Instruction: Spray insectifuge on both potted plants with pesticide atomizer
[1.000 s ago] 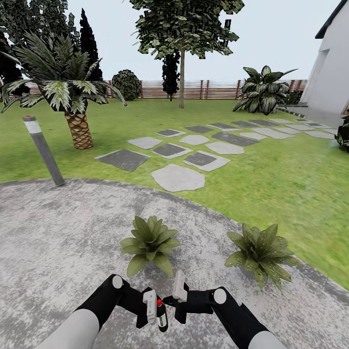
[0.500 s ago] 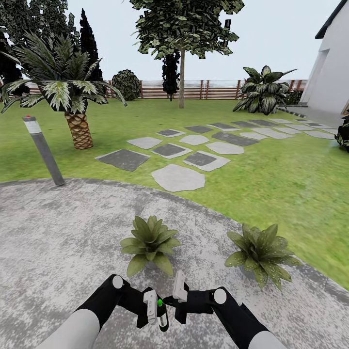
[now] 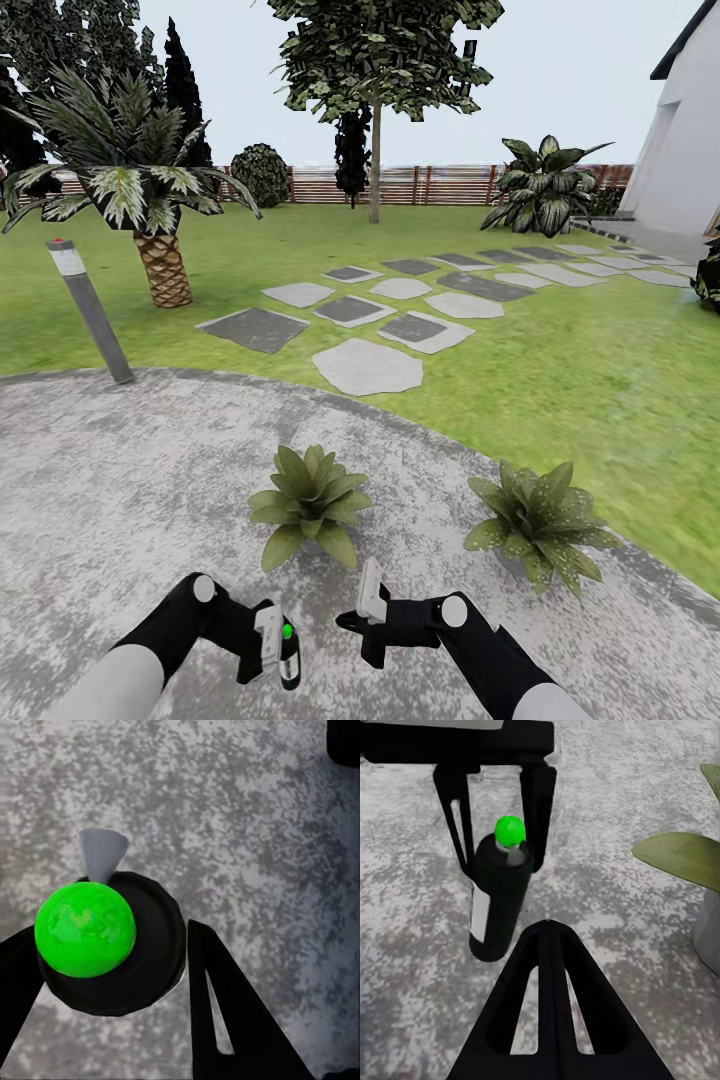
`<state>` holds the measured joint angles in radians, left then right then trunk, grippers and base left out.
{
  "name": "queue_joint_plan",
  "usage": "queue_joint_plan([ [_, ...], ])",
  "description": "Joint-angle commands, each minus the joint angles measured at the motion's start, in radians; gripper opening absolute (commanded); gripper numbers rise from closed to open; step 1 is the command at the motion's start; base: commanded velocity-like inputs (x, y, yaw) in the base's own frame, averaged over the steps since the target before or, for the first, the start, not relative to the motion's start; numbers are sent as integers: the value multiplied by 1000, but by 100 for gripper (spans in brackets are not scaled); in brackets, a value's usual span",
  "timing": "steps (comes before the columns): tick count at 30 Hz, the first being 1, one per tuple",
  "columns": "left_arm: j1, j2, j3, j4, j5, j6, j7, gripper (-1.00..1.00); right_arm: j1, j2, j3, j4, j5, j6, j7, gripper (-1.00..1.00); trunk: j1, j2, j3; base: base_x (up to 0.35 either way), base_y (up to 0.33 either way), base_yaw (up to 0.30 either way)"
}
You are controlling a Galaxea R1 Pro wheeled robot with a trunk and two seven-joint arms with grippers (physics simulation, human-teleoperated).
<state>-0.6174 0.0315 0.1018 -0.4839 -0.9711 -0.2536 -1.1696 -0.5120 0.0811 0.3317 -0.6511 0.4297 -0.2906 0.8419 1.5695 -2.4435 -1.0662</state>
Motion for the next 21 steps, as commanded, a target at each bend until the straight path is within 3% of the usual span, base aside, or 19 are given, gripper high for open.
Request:
queue_joint_plan([
  [1, 1, 22, 9, -1, -10, -10, -2, -100, 0, 0, -1, 0, 9, -5, 0, -100, 0, 0, -1, 0, 0, 0],
  [2, 2, 37, 8, -1, -12, -10, -2, -100, 0, 0, -1, 0, 9, -5, 0, -100, 0, 0, -1, 0, 0, 0],
  [3, 5, 76, 5, -1, -15, -10, -2, -100, 0, 0, -1, 0, 9, -5, 0, -100, 0, 0, -1, 0, 0, 0],
  [5, 6, 129, 3, -1, -16, -9, -2, -100, 0, 0, -1, 3, 10, -5, 0, -100, 0, 0, -1, 0, 0, 0],
  [7, 7, 163, 4, -1, -17, -9, -2, -100, 0, -1, -2, 5, 10, -5, 0, -100, 0, 0, -1, 0, 0, 0],
  [8, 6, 179, 5, -1, -17, -9, -2, -100, 0, -4, -2, 6, 10, -5, -1, 100, 0, 0, -1, 0, 0, 0],
  [11, 5, 210, 11, -1, -17, -7, -1, -100, 0, -14, -6, 7, 9, -6, -2, 100, 0, 0, -1, 0, 0, 0],
  [15, -1, 220, 21, -2, -9, 7, 11, -100, 0, -29, -11, 28, 10, -7, -33, 100, 0, 0, -1, 0, 0, 0],
  [18, -4, 213, 79, -2, -5, 28, 58, -100, 0, -51, -10, 87, 8, -10, -202, 100, 0, 0, -1, 0, 0, 0],
  [21, -4, 210, 190, -1, -4, 51, 118, -100, 0, -59, -10, 234, 1, -12, -476, 100, 0, 0, -1, 0, 0, 0],
])
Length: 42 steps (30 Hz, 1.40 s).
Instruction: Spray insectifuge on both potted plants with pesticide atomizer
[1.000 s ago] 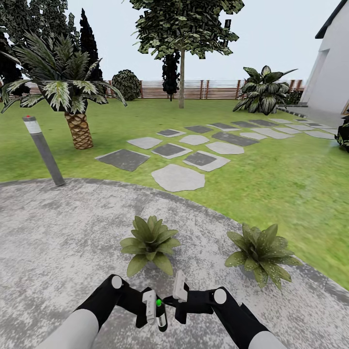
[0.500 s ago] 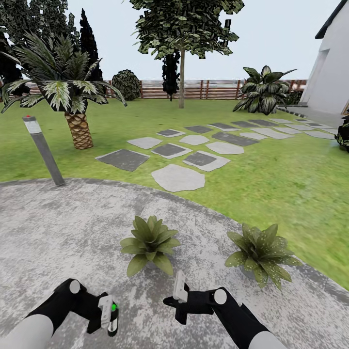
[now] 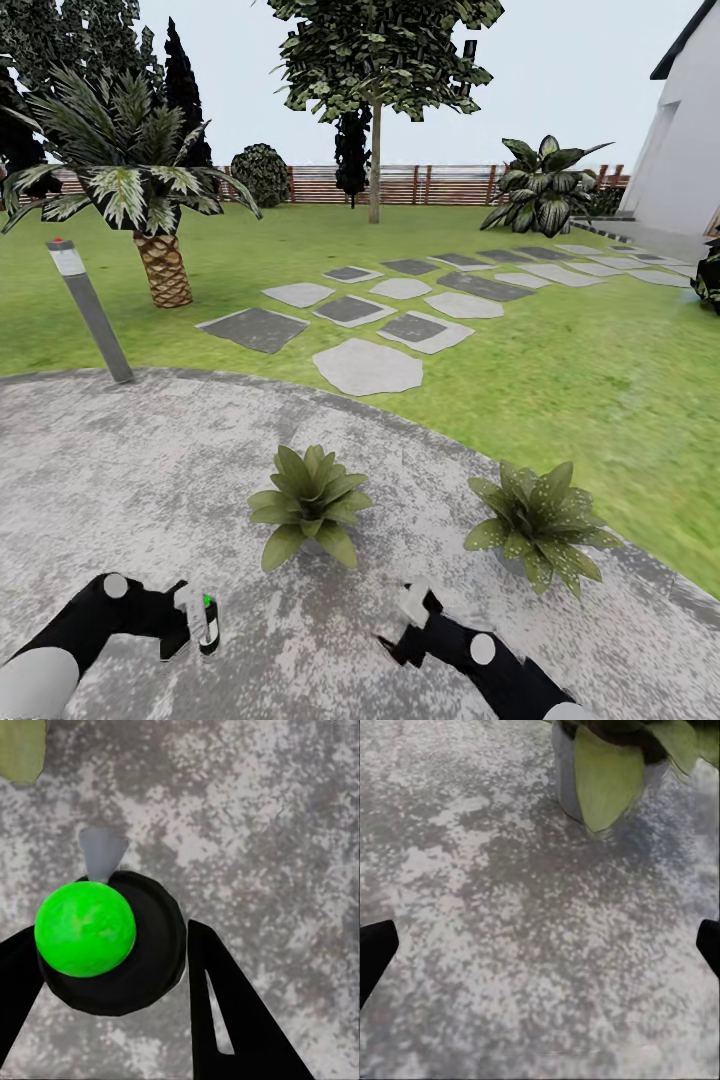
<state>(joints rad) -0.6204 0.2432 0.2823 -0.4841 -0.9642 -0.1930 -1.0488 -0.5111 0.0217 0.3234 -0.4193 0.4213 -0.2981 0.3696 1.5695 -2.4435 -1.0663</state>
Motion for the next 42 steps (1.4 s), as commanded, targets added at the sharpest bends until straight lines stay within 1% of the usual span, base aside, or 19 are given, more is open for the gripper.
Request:
queue_joint_plan([
  [1, -1, -2, 58, 1, -10, -6, 14, -100, 0, 3, -1, 94, 6, -6, -132, 100, 0, 0, -1, 0, 0, 0],
  [4, 0, -12, 152, 3, -10, -1, 38, -100, 0, 13, -1, 264, 0, -22, -381, 100, 0, 0, -1, 0, 0, 0],
  [6, 1, -18, 194, 6, -11, 5, 46, -100, 2, 20, -2, 315, -27, -39, -449, 100, 0, 0, -1, 0, 0, 0],
  [7, 2, -20, 216, 9, -11, 13, 49, -100, 4, 23, -2, 334, -84, -49, -472, 100, 0, 0, -1, 0, 0, 0],
  [8, 4, -21, 228, 10, -11, 17, 51, -100, 5, 23, -3, 342, -131, -53, -481, 100, 0, 0, -1, 0, 0, 0],
  [9, 5, -20, 246, 11, -11, 21, 56, -100, 7, 22, -2, 350, -214, -58, -489, 100, 0, 0, -1, 0, 0, 0],
  [10, 6, -19, 264, 11, -11, 23, 62, -100, 8, 20, -2, 353, -269, -61, -492, 100, 0, 0, -1, 0, 0, 0],
  [12, 7, -20, 325, 14, -12, 25, 96, -100, 11, 13, -1, 356, -382, -64, -495, 100, 0, 0, -1, 0, 0, 0],
  [15, 13, -24, 372, 23, -14, 27, 173, -100, 12, -14, 0, 358, -442, -64, -497, 100, 0, 0, -1, 0, 0, 0],
  [16, 23, -25, 386, 28, -12, 27, 238, -100, 12, -26, 0, 357, -457, -63, -497, 100, 0, 0, -1, 0, 0, 0],
  [18, 27, -25, 391, 31, -10, 27, 272, -100, 12, -30, 0, 358, -462, -63, -497, 100, 0, 0, -1, 0, 0, 0],
  [22, 30, -38, 390, 57, -20, 32, 289, -100, 13, -32, 0, 358, -466, -62, -497, 100, 0, 0, -1, 0, 0, 0],
  [24, 30, -47, 388, 62, -26, 96, 290, -100, 13, -26, 0, 356, -471, -62, -497, 100, 0, 0, -1, 0, 0, 0],
  [28, 29, -115, 381, 52, -29, 332, 292, -100, 13, -29, -1, 358, -502, -62, -498, 100, 0, 0, -1, 0, 0, 0],
  [33, 20, -153, 361, 53, -33, 483, 289, -100, 13, -27, 0, 364, -505, -61, -547, 100, 0, 0, -1, 0, 0, 0],
  [36, 11, -175, 279, 47, -36, 658, 283, -100, 24, -23, 0, 384, -507, -62, -552, 100, 0, 0, -1, 0, 0, 0],
  [38, -8, -207, 186, 44, -36, 755, 282, -100, 28, -19, 1, 388, -507, -62, -549, 100, 0, 0, -1, 0, 0, 0],
  [39, -19, -220, 152, 43, -33, 784, 282, -100, 30, -19, 1, 389, -506, -62, -548, 100, 0, 0, -1, 0, 0, 0],
  [42, -61, -244, 120, 42, -27, 873, 281, -100, 38, -23, 0, 390, -505, -62, -548, 100, 0, 0, -1, 0, 0, 0],
])
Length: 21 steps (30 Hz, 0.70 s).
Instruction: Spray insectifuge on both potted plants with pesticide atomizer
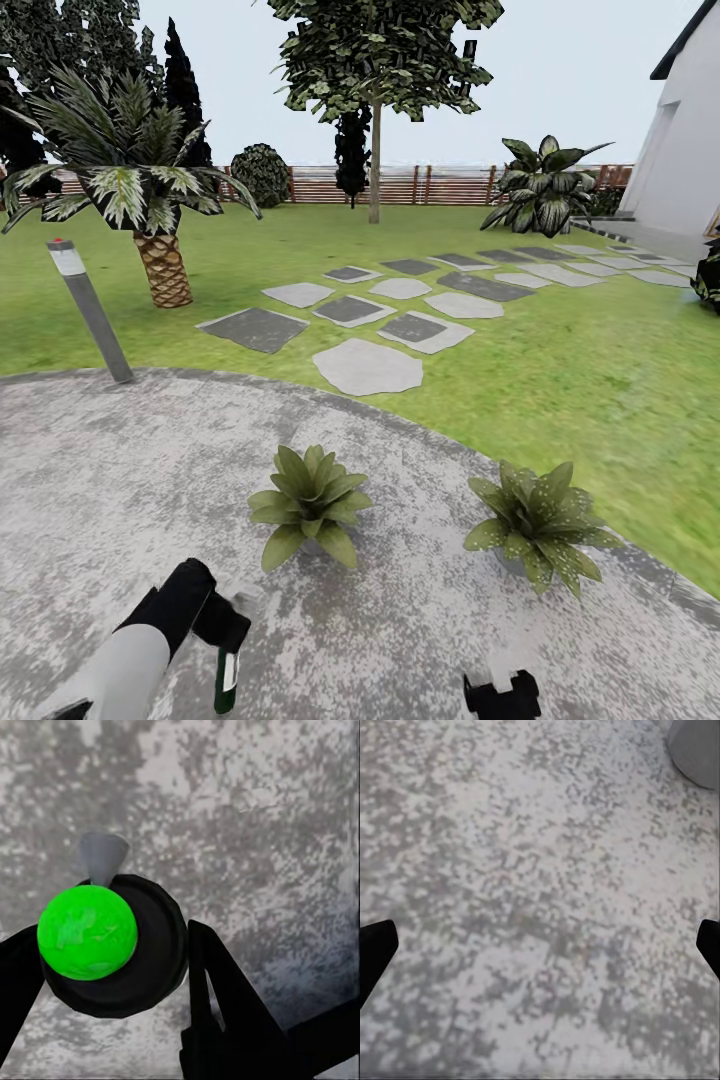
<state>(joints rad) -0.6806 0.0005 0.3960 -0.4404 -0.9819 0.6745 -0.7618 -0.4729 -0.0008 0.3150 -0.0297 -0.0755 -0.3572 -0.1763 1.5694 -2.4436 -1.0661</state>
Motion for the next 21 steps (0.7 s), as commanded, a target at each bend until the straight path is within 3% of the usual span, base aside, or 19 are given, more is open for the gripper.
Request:
queue_joint_plan([
  [1, -21, -4, 3, -1, -8, 35, -6, -100, 2, -2, 9, 0, -8, -2, -3, 100, 0, 0, -1, 0, 0, 0],
  [4, -64, -6, 0, 0, -4, 81, -17, -100, 4, -3, 9, 1, -7, -2, -3, 100, 0, 0, -1, 0, 0, 0],
  [6, -111, -6, -7, -1, -13, 176, -124, -100, 5, -2, 9, 1, -7, -2, -3, 100, 0, 0, -1, 0, 0, 0],
  [8, -131, -7, -28, -1, -15, 201, -147, -100, 7, -2, 9, 1, -7, -2, -3, 100, 0, 0, -1, 0, 0, 0],
  [11, -144, -13, -103, -2, -17, 224, -158, -100, 11, -3, 9, 1, -7, -2, -3, 100, 0, 0, -1, 0, 0, 0],
  [13, -146, -13, -122, -3, -19, 241, -160, -100, 13, -4, 9, 1, -7, -2, -4, 100, 0, 0, -1, 0, 0, 0],
  [21, -138, -10, -127, -3, -20, 244, -160, -100, 14, 3, 9, -2, -10, -2, -6, 100, 0, 0, -1, 1, -1, 0],
])
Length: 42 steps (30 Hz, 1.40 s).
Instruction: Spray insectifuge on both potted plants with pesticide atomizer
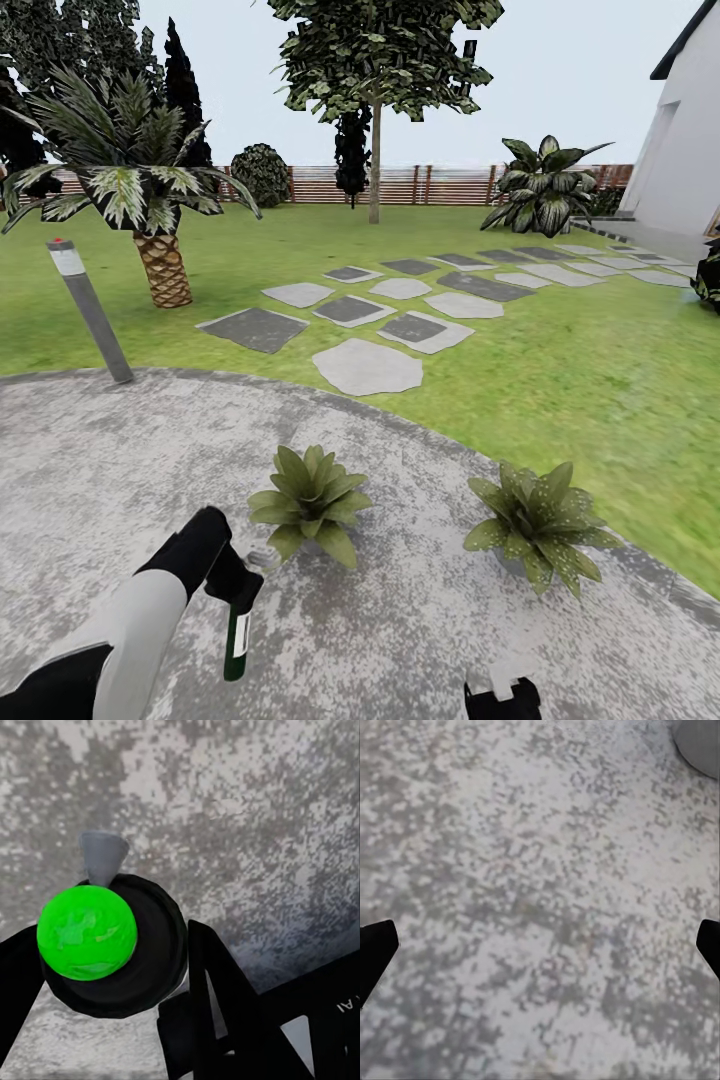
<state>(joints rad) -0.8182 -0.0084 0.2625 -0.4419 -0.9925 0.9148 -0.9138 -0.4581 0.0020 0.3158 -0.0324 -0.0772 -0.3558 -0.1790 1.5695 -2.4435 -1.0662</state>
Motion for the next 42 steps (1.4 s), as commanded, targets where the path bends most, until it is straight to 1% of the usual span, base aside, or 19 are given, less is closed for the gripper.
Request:
queue_joint_plan([
  [1, 1, -1, 6, -1, -9, 4, -8, -100, -1, 1, 8, 0, -8, -3, -3, 100, 0, 0, -1, 54, -76, 0],
  [5, 6, -1, 5, -1, -10, 3, -7, -100, -1, 1, 8, 0, -9, -5, -3, 100, 0, 0, -1, 110, -231, 0],
  [13, 5, 2, 4, -1, -11, 2, -4, -100, -1, 1, 8, 0, -9, -5, -3, 100, 0, 0, -1, -4, -220, 16],
  [19, 5, 7, 4, -1, -11, 2, -4, -100, -1, 1, 8, 0, -10, -5, -3, 100, 0, 0, -1, -3, -17, 230],
  [22, 6, 9, 4, -1, -11, 2, -4, -100, -1, 1, 8, 0, -10, -5, -3, 100, 0, 0, -1, 0, -1, 101],
  [24, 7, 14, 4, -4, -11, 0, -4, -100, -1, 1, 8, 0, -10, -5, -3, 100, 0, 0, -1, 0, 0, 16],
  [25, 11, 18, 2, -40, -11, -1, -3, -100, -1, 1, 8, -1, -10, -5, -3, 100, 0, 0, -1, 190, -125, 0],
  [31, 11, 18, 1, -44, -11, -2, -3, -100, -1, 1, 8, 1, -10, -5, -3, 100, 0, 0, -1, 108, -63, 0],
  [38, 11, 5, 8, -32, -4, -2, -5, -100, -1, 1, 8, 2, -10, -5, -3, 100, 0, 0, 0, 4, -2, -38],
  [42, 10, 5, 9, -39, -4, -1, -5, -100, -1, 1, 8, 2, -10, -5, -3, 100, 0, 0, 2, 0, 0, -178],
])
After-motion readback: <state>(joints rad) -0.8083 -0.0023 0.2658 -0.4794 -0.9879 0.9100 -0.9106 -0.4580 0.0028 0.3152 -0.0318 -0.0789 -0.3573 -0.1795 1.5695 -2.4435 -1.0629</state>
